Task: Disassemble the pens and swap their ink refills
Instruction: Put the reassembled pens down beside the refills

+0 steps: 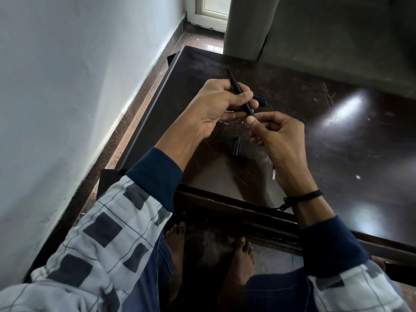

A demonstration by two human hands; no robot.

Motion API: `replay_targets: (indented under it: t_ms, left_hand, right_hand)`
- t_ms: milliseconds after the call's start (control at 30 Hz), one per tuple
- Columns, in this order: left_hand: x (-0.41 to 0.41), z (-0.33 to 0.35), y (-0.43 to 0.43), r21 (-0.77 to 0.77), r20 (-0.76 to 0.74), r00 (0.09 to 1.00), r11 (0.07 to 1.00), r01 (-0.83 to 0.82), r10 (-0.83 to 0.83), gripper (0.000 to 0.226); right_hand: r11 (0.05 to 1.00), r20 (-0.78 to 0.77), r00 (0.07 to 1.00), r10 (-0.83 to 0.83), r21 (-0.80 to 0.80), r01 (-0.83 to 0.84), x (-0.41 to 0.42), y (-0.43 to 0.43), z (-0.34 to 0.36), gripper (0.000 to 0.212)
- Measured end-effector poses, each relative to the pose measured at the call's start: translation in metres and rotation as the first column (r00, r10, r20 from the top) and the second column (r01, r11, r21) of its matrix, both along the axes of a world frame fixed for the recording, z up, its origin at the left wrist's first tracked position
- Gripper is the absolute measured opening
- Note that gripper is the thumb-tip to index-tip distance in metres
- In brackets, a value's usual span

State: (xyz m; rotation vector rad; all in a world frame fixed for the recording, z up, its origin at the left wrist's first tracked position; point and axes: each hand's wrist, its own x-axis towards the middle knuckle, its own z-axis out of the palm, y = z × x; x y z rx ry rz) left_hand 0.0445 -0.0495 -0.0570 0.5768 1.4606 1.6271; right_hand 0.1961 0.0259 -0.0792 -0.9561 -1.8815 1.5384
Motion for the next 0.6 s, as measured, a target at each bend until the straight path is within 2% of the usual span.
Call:
replay_targets:
  t_ms: [167,400,500,600]
  left_hand:
    - [0.0019,0.0008,-0.0002,0.000,-0.005,1.000,1.000,0.024,-0.024,0.009]
    - [0.0014,0.0018,-0.0005,0.004,0.012,1.000,1.000,0.008,-0.008,0.012]
    - [0.0014,0.0015,-0.0001,0.017,0.039,0.999,1.000,-0.010,0.010,0.012]
    - [0.0018,0.0015,0.0007,0.018,0.052,0.998,1.000,-0.023,0.022,0.012]
  right_hand:
    - [1.000,0.001,1.000,-0.001,0.008,0.001,0.0002,0.0011,0.0004,0.008]
    - [0.984,-0.065,0.998,0.001,-0.178,-0.013,0.0023,0.0045,0.0015,0.010]
    - [0.989,-0.075,0.997,-0.008,-0.146,-0.003,0.0017,0.0037,0.0005,0.014]
    - [0.996,-0.084,0.996,-0.028,-0.089,0.021,0.0011,0.0024,0.0023,0.008]
